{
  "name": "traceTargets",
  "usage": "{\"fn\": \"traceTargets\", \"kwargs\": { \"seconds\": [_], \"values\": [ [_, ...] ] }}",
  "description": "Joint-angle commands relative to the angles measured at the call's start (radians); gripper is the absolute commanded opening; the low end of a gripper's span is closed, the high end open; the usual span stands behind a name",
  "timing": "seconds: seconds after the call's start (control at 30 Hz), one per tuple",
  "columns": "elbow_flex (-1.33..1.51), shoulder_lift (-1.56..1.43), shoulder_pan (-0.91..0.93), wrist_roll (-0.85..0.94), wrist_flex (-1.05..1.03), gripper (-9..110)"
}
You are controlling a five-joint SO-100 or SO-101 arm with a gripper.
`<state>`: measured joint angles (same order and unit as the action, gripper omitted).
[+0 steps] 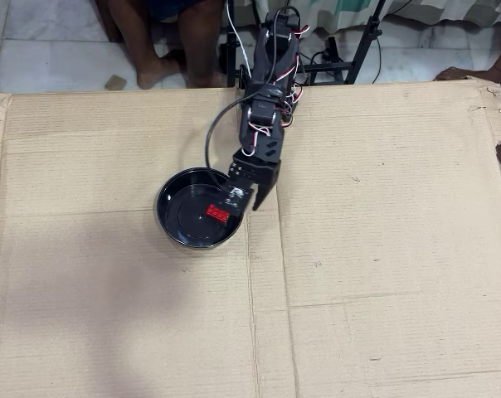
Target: Grasp a lego block and put it in the bin.
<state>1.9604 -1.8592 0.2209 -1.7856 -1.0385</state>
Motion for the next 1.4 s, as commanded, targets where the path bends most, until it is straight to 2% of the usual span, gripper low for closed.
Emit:
{"fn": "traceTargets", "kwargs": {
  "seconds": [0.0,0.33,0.8,1.37],
  "values": [
    [-0.011,-0.048,-0.055,-0.009,0.011,22],
    [0.014,-0.109,-0.195,-0.009,-0.003,22],
    [0.431,-0.572,-0.301,-0.008,0.011,22],
    [0.9,-1.117,-0.318,0.002,0.012,22]
  ]
}}
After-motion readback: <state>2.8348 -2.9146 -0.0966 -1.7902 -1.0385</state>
